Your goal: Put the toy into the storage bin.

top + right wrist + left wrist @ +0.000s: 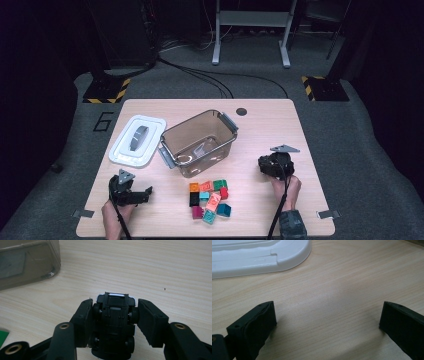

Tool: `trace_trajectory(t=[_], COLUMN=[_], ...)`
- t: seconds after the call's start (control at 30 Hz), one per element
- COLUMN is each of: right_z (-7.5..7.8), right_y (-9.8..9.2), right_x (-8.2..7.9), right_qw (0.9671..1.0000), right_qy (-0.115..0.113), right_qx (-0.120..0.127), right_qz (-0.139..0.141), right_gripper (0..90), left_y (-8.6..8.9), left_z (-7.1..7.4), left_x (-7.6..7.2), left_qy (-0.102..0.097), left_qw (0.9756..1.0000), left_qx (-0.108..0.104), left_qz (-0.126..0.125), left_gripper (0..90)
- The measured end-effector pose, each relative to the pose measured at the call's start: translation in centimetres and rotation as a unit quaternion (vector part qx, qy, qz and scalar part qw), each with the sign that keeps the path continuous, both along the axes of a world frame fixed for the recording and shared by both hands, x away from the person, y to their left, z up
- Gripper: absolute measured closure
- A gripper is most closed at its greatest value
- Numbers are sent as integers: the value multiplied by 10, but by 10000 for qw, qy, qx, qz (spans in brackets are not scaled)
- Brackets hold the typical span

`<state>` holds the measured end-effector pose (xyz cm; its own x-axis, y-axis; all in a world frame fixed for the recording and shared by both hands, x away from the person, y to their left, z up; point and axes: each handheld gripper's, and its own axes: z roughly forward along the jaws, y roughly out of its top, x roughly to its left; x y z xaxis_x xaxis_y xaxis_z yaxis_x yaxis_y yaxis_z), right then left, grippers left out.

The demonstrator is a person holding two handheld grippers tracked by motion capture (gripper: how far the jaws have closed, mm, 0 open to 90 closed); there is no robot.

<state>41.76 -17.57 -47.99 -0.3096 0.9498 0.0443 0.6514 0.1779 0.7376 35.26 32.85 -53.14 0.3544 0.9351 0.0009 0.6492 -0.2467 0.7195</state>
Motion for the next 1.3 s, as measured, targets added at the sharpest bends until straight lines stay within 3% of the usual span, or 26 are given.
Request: trace_trajectory(t=[0.53,1.3], right_z=[33,70], right_y=[9,28], right_x=[3,49], right_qw=[9994,9981], right_qy=[-257,-464], right_qx=[93,-110], right_qz=[210,399], right_gripper=[472,472], left_y=[0,0], left_z=[0,0], left_x=[0,0], left_qy=[1,4], left_qw=[10000,10000], left_qx=[-1,-1], left_qz=[-1,-4], left_gripper=[6,6])
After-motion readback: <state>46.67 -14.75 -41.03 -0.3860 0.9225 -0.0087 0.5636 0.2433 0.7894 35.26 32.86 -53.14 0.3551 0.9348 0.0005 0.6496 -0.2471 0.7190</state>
